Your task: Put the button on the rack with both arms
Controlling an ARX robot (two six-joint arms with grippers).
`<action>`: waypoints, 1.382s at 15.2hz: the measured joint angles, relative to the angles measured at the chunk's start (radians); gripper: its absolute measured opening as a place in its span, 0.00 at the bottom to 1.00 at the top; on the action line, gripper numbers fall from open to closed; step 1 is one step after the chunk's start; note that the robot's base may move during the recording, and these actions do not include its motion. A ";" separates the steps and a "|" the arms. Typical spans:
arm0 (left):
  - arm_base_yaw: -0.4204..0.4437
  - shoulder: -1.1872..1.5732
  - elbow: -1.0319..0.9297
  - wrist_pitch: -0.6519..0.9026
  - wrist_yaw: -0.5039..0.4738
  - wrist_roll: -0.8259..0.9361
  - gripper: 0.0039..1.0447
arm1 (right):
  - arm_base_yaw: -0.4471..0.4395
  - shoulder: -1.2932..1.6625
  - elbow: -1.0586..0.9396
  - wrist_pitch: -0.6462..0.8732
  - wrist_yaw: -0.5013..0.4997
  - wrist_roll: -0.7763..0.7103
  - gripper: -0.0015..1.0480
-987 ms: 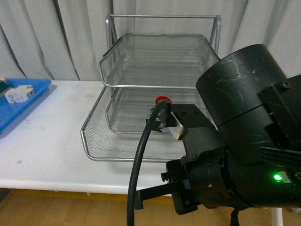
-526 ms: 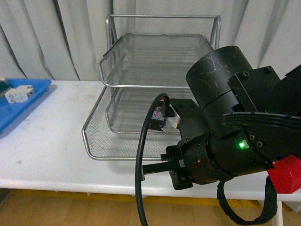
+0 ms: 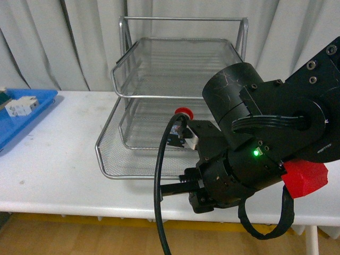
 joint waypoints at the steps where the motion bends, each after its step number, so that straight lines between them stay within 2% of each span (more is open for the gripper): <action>1: 0.000 0.000 0.000 0.000 0.000 0.000 0.94 | 0.000 0.001 0.006 -0.006 -0.002 -0.005 0.02; 3: 0.000 0.000 0.000 0.000 0.000 0.000 0.94 | -0.013 0.020 0.069 0.052 0.029 -0.040 0.02; 5: 0.000 0.000 0.000 0.000 -0.001 0.000 0.94 | -0.076 0.013 0.148 0.087 0.061 -0.080 0.02; 13: 0.000 0.000 0.000 0.000 0.000 0.000 0.94 | -0.132 0.094 0.256 0.043 0.051 -0.137 0.02; 19: 0.000 0.000 0.000 0.000 0.000 0.000 0.94 | -0.149 0.108 0.264 0.045 0.048 -0.140 0.02; 21: 0.000 0.000 0.000 0.000 0.000 0.000 0.94 | -0.150 0.045 0.167 0.082 0.004 -0.091 0.02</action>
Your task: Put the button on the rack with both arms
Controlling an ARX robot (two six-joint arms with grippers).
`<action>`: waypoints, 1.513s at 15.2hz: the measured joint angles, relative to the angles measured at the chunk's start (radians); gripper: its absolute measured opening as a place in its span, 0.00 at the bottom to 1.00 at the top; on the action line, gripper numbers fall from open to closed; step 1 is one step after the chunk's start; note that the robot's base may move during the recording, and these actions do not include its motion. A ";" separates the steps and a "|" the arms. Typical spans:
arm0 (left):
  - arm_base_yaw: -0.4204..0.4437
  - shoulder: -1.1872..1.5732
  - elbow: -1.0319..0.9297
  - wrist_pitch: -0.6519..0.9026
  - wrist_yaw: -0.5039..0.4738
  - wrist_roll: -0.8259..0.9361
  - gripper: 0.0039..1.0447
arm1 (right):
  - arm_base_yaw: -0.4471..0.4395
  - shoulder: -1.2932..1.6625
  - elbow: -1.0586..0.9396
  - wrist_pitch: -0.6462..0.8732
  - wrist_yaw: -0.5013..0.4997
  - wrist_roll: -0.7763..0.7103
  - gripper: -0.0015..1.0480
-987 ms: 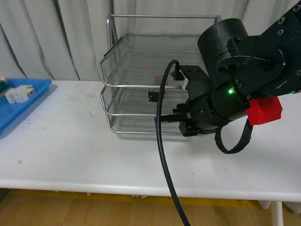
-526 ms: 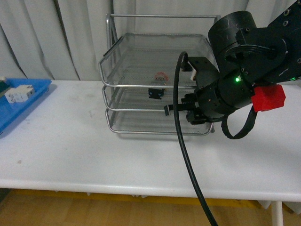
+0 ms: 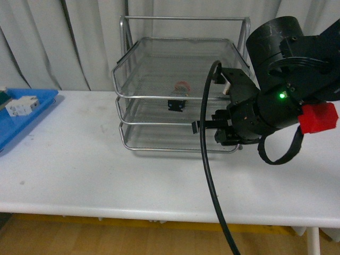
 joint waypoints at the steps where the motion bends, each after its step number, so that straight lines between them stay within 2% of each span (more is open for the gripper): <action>1: 0.000 0.000 0.000 0.000 0.000 0.000 0.94 | -0.001 -0.056 -0.068 0.029 -0.032 0.027 0.02; 3: 0.000 0.000 0.000 0.000 0.000 0.000 0.94 | -0.030 -0.275 -0.306 0.164 -0.128 0.123 0.02; 5: 0.000 0.000 0.000 0.000 0.000 0.000 0.94 | -0.151 -0.552 -0.577 0.296 -0.164 0.247 0.02; 7: 0.000 0.000 0.000 0.000 0.000 0.000 0.94 | -0.288 -0.787 -0.732 0.303 -0.167 0.286 0.02; 8: 0.000 0.000 0.000 0.000 0.000 0.000 0.94 | -0.341 -0.878 -0.774 0.296 -0.151 0.274 0.02; 10: 0.000 0.000 0.000 0.000 0.000 0.000 0.94 | -0.421 -1.020 -0.909 0.584 -0.015 0.134 0.02; 11: 0.000 0.000 0.000 0.000 -0.001 0.000 0.94 | -0.469 -1.160 -1.011 0.631 -0.005 0.016 0.02; 12: 0.000 0.000 0.000 0.000 0.000 0.000 0.94 | -0.464 -1.289 -1.076 0.552 0.000 -0.036 0.02; 14: 0.000 0.000 0.000 0.000 0.000 0.000 0.94 | -0.414 -1.449 -1.151 0.486 0.035 -0.076 0.02; 15: 0.000 0.000 0.000 0.000 0.000 0.000 0.94 | -0.403 -1.501 -1.171 0.482 0.044 -0.085 0.02; 17: 0.000 0.000 0.000 0.000 -0.001 0.000 0.94 | -0.321 -1.554 -1.191 0.471 0.136 -0.093 0.02; 18: 0.000 0.000 0.000 0.001 0.001 0.000 0.94 | -0.306 -1.573 -1.205 0.459 0.132 -0.100 0.02; 23: 0.000 0.000 0.000 0.000 0.000 0.000 0.94 | -0.314 -1.724 -1.273 0.367 0.144 -0.100 0.02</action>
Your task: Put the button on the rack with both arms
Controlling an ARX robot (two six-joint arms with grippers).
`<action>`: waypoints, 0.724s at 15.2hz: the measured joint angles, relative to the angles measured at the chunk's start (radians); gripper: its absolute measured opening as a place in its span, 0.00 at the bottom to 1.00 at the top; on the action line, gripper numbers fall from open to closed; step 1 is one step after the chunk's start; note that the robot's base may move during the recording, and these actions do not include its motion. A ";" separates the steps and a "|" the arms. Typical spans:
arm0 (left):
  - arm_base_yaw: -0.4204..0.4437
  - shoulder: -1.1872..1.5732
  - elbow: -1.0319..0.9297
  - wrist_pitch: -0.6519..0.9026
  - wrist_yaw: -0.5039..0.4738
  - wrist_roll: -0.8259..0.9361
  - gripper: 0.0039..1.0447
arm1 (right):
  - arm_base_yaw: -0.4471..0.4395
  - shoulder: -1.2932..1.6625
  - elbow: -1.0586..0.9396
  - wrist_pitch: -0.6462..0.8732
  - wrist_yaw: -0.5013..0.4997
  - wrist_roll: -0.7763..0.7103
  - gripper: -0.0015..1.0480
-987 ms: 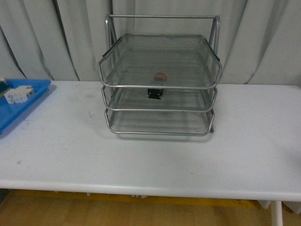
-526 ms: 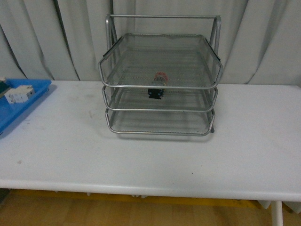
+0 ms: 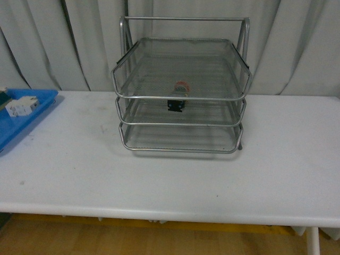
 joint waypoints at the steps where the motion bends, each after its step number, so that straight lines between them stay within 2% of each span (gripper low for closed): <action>1: 0.000 0.000 0.000 0.000 0.000 0.000 0.94 | 0.000 -0.027 -0.007 -0.020 0.000 0.000 0.02; 3: 0.000 0.000 0.000 0.000 0.000 0.000 0.94 | 0.000 -0.071 -0.031 -0.012 0.000 0.000 0.02; 11: 0.000 0.000 0.000 0.000 0.000 0.000 0.94 | 0.000 -0.235 -0.042 -0.174 0.000 0.000 0.02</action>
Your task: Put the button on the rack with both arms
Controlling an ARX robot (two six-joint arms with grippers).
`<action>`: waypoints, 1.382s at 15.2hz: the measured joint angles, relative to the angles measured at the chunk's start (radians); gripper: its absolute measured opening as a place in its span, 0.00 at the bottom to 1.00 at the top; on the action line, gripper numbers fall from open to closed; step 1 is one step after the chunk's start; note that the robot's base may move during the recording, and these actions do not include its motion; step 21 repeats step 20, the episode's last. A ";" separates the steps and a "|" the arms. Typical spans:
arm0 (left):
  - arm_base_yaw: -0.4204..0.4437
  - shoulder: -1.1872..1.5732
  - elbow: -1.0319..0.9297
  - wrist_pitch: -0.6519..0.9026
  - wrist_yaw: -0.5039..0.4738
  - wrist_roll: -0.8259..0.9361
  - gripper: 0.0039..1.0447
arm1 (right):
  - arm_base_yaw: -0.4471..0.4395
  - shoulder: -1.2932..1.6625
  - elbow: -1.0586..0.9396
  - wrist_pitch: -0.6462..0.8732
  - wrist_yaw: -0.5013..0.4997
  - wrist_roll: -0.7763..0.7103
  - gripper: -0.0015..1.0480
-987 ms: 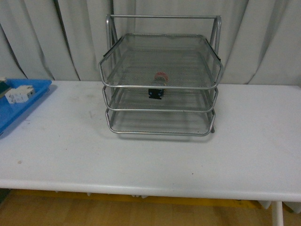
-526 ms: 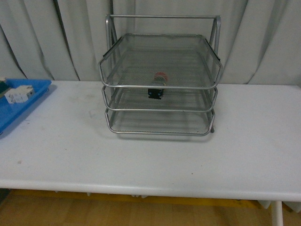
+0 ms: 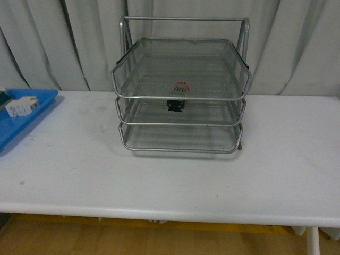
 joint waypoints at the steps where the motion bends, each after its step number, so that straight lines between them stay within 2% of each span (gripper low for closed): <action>1: 0.000 0.000 0.000 0.000 0.000 0.000 0.94 | 0.000 -0.031 0.001 -0.047 0.000 0.000 0.02; 2: 0.000 0.000 0.000 0.000 0.000 0.000 0.94 | 0.000 -0.140 0.001 -0.190 -0.001 0.000 0.02; 5: 0.000 0.000 0.000 0.000 0.000 0.000 0.94 | 0.000 -0.174 0.001 -0.185 0.000 -0.001 0.02; 6: 0.000 0.000 0.000 0.000 0.000 0.000 0.94 | 0.000 -0.174 0.001 -0.185 0.000 -0.001 0.10; 10: 0.000 0.000 0.000 0.000 0.000 0.000 0.94 | 0.000 -0.174 0.001 -0.185 0.000 -0.001 0.55; 11: 0.000 0.000 0.000 0.000 0.000 0.000 0.94 | 0.000 -0.174 0.001 -0.185 0.000 -0.001 0.64; 15: 0.000 0.000 0.000 0.000 0.000 0.000 0.94 | 0.000 -0.174 0.001 -0.185 0.000 -0.001 0.81; 16: 0.000 0.000 0.000 0.000 0.000 0.000 0.94 | 0.000 -0.174 0.001 -0.185 0.000 -0.001 0.93; 21: 0.000 0.000 0.000 0.000 0.000 0.000 0.94 | 0.000 -0.174 0.001 -0.185 0.000 -0.001 0.94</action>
